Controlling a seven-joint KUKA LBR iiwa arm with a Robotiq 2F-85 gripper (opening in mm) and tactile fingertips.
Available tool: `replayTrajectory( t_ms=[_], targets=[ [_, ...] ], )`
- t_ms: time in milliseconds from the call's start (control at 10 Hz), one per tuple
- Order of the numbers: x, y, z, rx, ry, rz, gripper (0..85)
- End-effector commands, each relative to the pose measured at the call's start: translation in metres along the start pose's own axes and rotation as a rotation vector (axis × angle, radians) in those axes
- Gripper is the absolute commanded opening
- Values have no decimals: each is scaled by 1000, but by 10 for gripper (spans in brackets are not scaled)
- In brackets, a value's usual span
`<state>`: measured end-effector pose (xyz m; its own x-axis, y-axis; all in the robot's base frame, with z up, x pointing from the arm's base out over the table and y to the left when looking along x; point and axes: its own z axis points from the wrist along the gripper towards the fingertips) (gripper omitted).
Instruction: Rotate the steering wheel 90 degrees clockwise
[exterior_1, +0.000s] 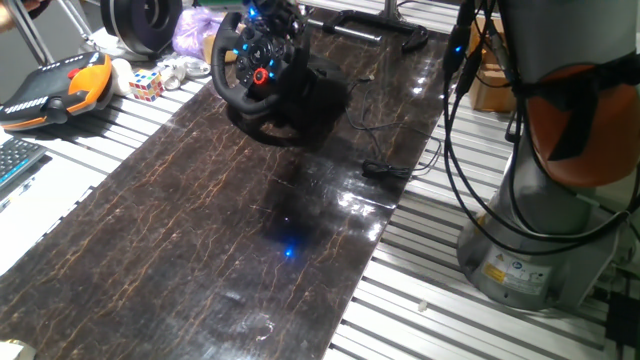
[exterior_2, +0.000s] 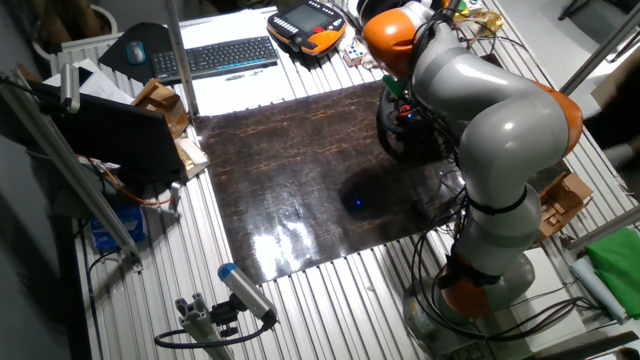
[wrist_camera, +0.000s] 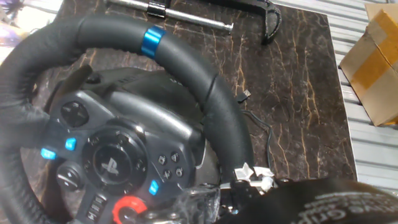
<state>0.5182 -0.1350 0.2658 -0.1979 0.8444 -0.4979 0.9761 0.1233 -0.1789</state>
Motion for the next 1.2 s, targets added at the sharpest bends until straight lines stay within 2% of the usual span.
replayTrajectory(
  t_ms=[0,200,400,800,1100],
  targets=[
    [-2,0,0,-6,-6,0,180],
    [-2,1,0,-21,-16,21,473],
    [-2,2,1,-26,-23,27,707],
    [-2,8,8,-26,-25,14,720],
    [1,11,19,-22,-33,79,713]
  ],
)
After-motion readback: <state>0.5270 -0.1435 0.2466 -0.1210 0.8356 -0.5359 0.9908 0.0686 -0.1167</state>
